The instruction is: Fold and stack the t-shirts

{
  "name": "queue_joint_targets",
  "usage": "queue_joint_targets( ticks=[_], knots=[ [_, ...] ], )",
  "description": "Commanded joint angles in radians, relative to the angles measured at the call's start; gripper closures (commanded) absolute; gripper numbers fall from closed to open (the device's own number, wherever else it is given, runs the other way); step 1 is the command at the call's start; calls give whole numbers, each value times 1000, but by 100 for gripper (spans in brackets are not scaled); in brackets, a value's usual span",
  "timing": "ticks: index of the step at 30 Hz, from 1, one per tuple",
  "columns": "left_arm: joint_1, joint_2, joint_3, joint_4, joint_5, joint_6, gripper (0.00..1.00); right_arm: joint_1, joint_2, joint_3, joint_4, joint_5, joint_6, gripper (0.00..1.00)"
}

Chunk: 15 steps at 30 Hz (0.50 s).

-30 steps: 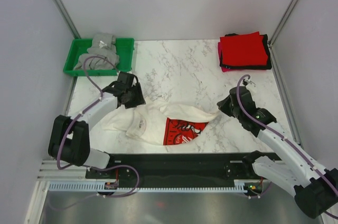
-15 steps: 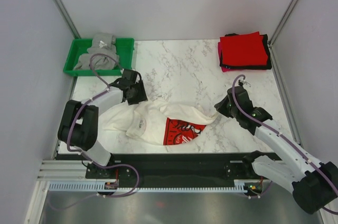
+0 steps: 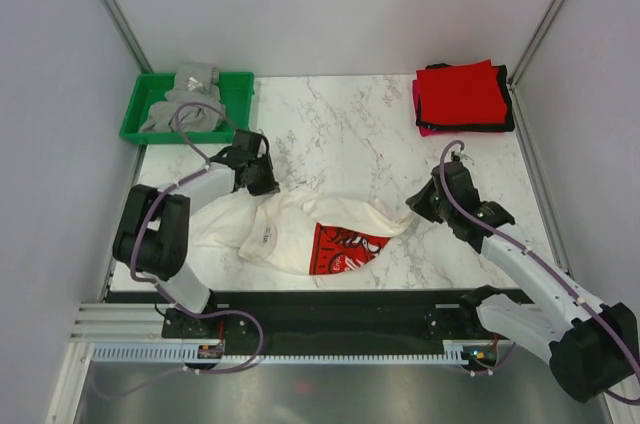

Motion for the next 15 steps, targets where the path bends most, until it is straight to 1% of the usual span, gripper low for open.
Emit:
queue_joint_targets(
  ticks=[1, 2, 4, 5, 6, 7, 8, 9, 10, 11, 12, 13, 14, 15],
  knots=[
    [0, -129, 61, 15, 46, 7, 98, -33, 1, 54, 25, -60, -2, 100],
    [-2, -210, 93, -26, 46, 3, 98, -54, 2, 105, 22, -88, -3, 100],
    [0, -307, 140, -81, 43, 12, 98, -79, 2, 178, -23, -99, -14, 100],
    [1, -350, 207, -145, 40, 23, 98, -107, 7, 279, -49, -84, -39, 100],
    [0, -446, 242, -169, 28, 33, 98, -119, 10, 338, -114, -70, -49, 100],
    [0, -485, 280, -196, 12, 52, 98, -134, 12, 399, -148, -51, -65, 100],
    [0, -528, 361, -257, -6, 64, 98, -163, 13, 524, -185, 0, -79, 100],
    [1, -586, 403, -282, -21, 79, 98, -176, 15, 591, -223, 36, -101, 100],
    [1, -616, 476, -310, -34, 119, 98, -196, 18, 657, -303, 83, -112, 100],
    [1, -640, 508, -330, -47, 132, 98, -200, 22, 791, -348, 132, -125, 100],
    [1, -663, 530, -353, -57, 142, 98, -202, 28, 855, -430, 248, -138, 100],
    [1, -714, 548, -358, -70, 156, 98, -203, 28, 911, -461, 293, -143, 100],
    [0, -733, 587, -365, -74, 159, 98, -203, 25, 1003, -487, 330, -148, 100],
    [1, -754, 604, -380, -74, 165, 98, -203, 12, 1039, -512, 404, -149, 100]
  ],
)
